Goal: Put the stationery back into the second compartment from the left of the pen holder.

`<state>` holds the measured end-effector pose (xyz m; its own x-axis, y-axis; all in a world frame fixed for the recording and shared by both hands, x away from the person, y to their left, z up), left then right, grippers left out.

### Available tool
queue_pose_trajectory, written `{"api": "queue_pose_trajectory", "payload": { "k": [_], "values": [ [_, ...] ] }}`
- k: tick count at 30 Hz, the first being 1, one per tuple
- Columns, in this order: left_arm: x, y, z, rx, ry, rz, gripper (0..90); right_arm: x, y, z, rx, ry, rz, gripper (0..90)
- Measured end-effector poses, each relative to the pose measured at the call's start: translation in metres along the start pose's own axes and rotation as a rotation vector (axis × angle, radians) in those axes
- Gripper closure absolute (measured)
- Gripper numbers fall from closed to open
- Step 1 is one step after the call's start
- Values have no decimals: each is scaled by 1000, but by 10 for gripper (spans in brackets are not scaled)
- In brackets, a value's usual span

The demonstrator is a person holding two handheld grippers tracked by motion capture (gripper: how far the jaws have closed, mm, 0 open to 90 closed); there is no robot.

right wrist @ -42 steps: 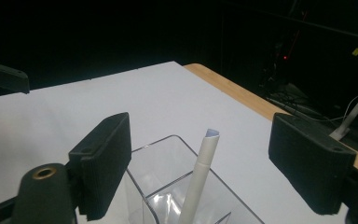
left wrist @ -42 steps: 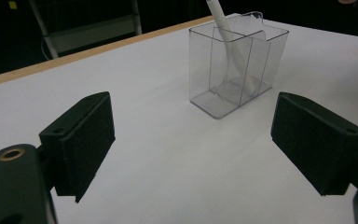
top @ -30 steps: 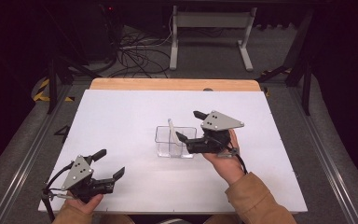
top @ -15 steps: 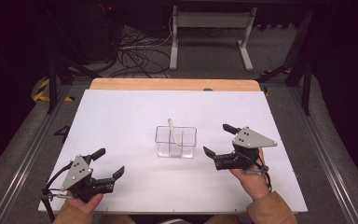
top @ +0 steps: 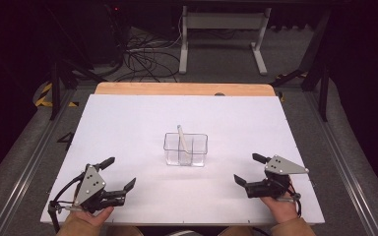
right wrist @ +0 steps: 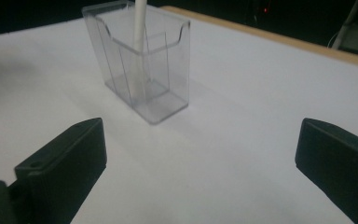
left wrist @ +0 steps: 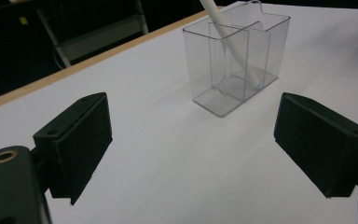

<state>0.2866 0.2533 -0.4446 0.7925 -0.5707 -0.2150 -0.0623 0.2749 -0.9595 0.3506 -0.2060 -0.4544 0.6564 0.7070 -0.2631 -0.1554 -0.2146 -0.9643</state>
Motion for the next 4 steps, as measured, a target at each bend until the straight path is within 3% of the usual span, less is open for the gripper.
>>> {"api": "queue_pose_trajectory", "payload": {
  "k": [4],
  "values": [
    [0,2,5,-63,25,-16,120,-2,10,-1,-4,18,15,18]
  ]
}}
Point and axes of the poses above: each handheld gripper's, and its own axes: x roughly forward along the jaws, y roughly out of its underside, z roughly to its left, the point moved 2 cm from there along x, roughly forward along the jaws, and after that the axes turned 6 degrees about -z, right-handed, at the moved point
